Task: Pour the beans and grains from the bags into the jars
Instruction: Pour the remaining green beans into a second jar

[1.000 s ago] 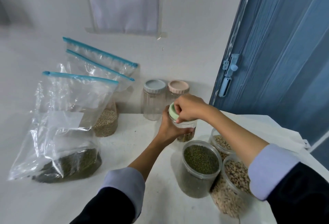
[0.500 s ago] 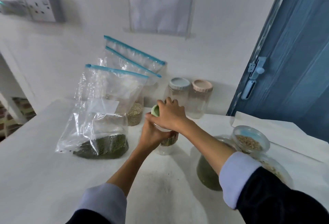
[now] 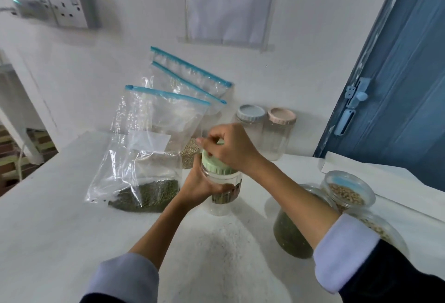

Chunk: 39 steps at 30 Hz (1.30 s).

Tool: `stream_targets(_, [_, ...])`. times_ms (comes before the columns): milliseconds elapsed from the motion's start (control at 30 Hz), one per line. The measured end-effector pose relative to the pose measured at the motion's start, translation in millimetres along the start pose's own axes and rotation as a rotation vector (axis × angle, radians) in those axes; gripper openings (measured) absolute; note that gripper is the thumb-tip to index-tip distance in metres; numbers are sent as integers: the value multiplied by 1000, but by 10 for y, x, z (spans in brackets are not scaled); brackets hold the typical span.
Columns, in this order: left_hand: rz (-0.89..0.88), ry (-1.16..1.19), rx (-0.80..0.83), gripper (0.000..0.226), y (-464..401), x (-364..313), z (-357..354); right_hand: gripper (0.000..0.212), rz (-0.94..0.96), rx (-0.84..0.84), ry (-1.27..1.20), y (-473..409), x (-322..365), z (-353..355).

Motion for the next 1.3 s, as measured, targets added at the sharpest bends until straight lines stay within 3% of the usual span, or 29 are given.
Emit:
stream_targets(33, [18,14,-10,103,7,17,15,32,-27,32,140,-38,-61,-12])
stream_targets(100, [30,19,8,103,10,49,1,43,-141,233,434,-27,-263,-155])
stream_targets(200, [27,-1,12,96,13,35,-15,56,-182,393,474,87,-383,-366])
stream_targets(300, [-26,-25,46,81,-7,-38,-63,34,-97,312,115,80,-215,-379])
stream_targets(400, [-4,-3,31,94,-13,24,-33,46,-104,124,-144,15,-120,-185])
stream_targets(467, [29,18,3,103,6,73,0,41,-100,55,-65,-51,-80,-55])
stream_targets(533, [31,27,7,106,3,49,-10,33,-127,138,193,-76,-165,-60])
stream_targets(633, [8,18,55,95,-22,41,-66,66,-187,403,536,42,-378,-263])
stream_targets(700, [25,1,8,93,-7,40,-34,71,-167,455,607,106,-388,-365])
stream_targets(800, [16,7,-10,103,5,24,-10,55,-96,475,532,91,-323,-398])
stream_targets(867, [12,-26,20,101,-9,27,-20,45,-50,521,352,100,-218,-410])
stream_targets(967, [27,-44,49,99,-14,37,-30,39,-83,420,31,58,-103,-301])
stream_targets(1033, [34,-40,57,98,-3,50,-33,45,-58,361,161,17,-107,-254])
stream_targets(1133, [40,18,20,90,25,44,-17,76,-118,531,629,75,-361,-365])
stream_targets(1200, [33,26,22,95,25,51,-16,79,-144,574,636,112,-463,-420])
stream_targets(1300, [57,-12,31,104,28,36,-7,73,-126,518,430,73,-408,-341])
Point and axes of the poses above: each hand's wrist, its own y-axis away from the middle knuckle, its own z-axis out of the back of the hand, x = y × z, the point moved 9 cm from there along -y, towards the middle knuckle
